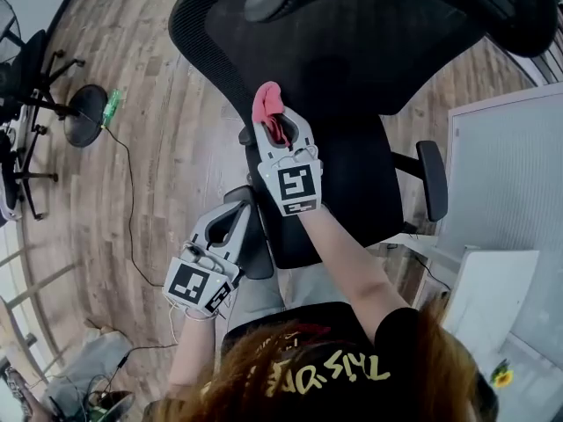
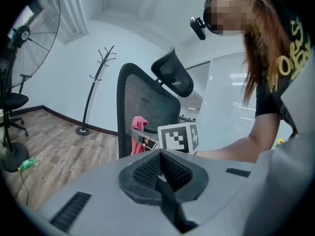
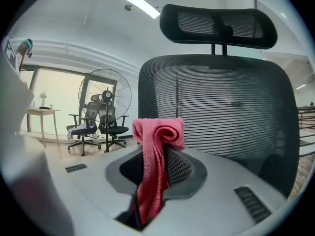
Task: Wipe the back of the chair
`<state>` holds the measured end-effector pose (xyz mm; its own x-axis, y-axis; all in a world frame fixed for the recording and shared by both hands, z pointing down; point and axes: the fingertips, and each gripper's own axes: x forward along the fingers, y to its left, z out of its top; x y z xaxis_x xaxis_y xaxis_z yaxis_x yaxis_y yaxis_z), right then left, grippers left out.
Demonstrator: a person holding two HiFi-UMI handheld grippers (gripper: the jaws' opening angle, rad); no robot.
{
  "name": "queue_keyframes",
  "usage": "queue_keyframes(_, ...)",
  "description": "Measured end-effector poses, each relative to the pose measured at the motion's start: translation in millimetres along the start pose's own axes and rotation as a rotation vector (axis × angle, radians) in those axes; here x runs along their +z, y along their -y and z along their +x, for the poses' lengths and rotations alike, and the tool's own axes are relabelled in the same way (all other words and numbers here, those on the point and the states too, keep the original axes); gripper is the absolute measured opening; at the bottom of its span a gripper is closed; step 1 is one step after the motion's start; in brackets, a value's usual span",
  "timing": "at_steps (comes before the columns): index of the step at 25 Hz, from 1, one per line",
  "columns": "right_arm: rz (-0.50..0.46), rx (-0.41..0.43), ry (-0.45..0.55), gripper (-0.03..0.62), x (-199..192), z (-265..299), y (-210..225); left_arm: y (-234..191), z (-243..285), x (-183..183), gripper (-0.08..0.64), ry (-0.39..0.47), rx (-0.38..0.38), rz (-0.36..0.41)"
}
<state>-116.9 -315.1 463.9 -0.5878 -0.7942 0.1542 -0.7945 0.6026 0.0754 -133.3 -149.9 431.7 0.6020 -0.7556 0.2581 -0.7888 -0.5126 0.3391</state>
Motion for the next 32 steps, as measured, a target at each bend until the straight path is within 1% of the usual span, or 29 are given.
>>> queue_keyframes(4,-0.005,0.021,-0.013,0.074,-2,5,-20,-9,-8,5,-0.005,0.009,0.021,0.005)
queue_keyframes(8,-0.028,0.102,-0.032,0.074,-5,7,-45,-13,-11,9,-0.005,0.013,0.035,0.009)
queue_keyframes(10,-0.022,0.140,-0.038,0.074,-5,4,-56,-17,-16,11,-0.005,0.015,0.050,0.017)
queue_keyframes(16,-0.009,0.230,0.017,0.074,29,-25,-75,-33,-34,34,-0.005,0.056,0.111,0.029)
queue_keyframes(19,-0.012,0.265,0.036,0.074,49,-49,-75,-34,-36,47,-0.005,0.080,0.117,0.042)
queue_keyframes(22,-0.016,0.288,0.053,0.074,65,-82,-67,-23,-34,58,-0.005,0.101,0.105,0.053)
queue_keyframes(24,0.005,0.284,0.065,0.074,76,-104,-55,-12,-32,67,-0.005,0.114,0.094,0.064)
queue_keyframes(26,0.034,0.261,0.076,0.074,89,-124,-38,-2,-30,77,-0.005,0.126,0.088,0.077)
queue_keyframes(28,0.052,0.217,0.085,0.074,98,-144,-14,8,-28,88,-0.005,0.135,0.090,0.089)
queue_keyframes(32,0.043,0.124,0.104,0.074,107,-179,37,28,-24,108,-0.005,0.145,0.097,0.116)
